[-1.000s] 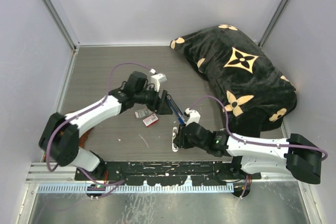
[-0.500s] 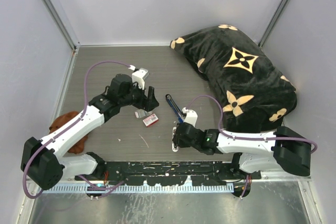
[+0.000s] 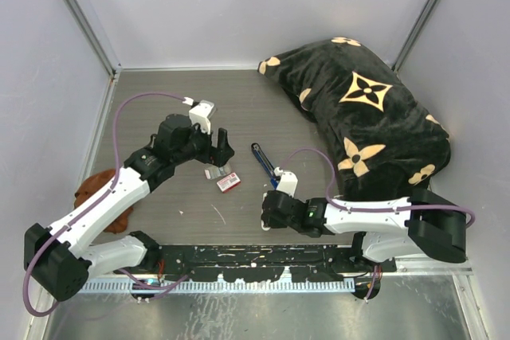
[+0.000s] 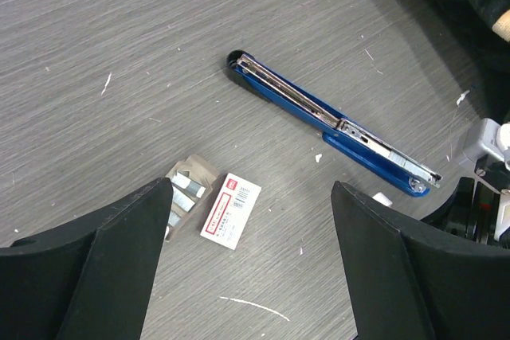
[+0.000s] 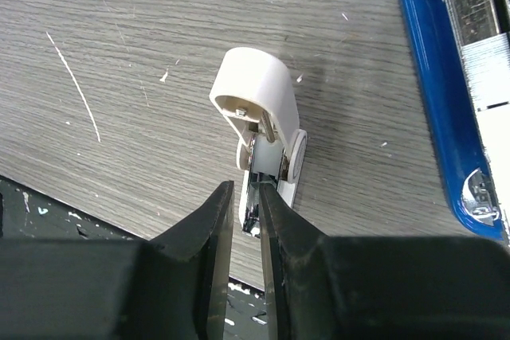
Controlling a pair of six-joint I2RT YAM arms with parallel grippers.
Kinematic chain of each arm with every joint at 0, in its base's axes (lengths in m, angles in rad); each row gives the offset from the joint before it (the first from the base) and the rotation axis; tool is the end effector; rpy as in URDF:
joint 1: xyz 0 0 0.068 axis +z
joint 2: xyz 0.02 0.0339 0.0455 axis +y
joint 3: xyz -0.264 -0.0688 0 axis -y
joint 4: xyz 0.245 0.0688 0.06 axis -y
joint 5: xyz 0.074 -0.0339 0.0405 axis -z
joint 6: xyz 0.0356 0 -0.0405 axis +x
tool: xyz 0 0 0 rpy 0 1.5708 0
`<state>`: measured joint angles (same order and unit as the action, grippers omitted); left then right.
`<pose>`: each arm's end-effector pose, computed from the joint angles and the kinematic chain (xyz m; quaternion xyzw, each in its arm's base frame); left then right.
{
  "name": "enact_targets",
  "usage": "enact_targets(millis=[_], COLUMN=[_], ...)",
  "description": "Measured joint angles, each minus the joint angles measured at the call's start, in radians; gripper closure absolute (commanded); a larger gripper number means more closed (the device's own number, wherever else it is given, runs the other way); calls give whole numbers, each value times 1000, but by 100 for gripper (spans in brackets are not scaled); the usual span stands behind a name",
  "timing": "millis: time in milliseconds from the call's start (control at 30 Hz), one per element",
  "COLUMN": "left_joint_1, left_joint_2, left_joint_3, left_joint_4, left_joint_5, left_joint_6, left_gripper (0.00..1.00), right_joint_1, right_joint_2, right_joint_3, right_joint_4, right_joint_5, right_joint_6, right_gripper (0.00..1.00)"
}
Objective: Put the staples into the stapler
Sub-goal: Pick up the stapler.
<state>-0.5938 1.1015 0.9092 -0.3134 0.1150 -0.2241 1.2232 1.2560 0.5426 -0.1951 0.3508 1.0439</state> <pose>0.2035 -0.1423 0.3080 0.1868 0.8401 -0.2470 0.4454 0.0895 0.2110 0.1648 -0.0269 0.9325 0.2201 0.2851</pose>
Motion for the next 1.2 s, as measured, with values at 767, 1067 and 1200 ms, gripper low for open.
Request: enact_targets(millis=[767,1067,1200], left_joint_1=[0,0,0], left_joint_2=[-6,-98,-233], left_joint_3=[-13,-115,-257], left_joint_4=[2,59,172], left_joint_5=[-19,68,176], left_joint_6=[1,-60,-132], left_gripper=[15,18,18], right_joint_1=[11,-179,-302], right_joint_2=[-82,-229,-229], right_joint_3=[-28,-124,-140], right_joint_4=[23,234,349], right_joint_5=[7,-259,-468], right_joint_6=[32,-26,-44], right_gripper=[99,99,99])
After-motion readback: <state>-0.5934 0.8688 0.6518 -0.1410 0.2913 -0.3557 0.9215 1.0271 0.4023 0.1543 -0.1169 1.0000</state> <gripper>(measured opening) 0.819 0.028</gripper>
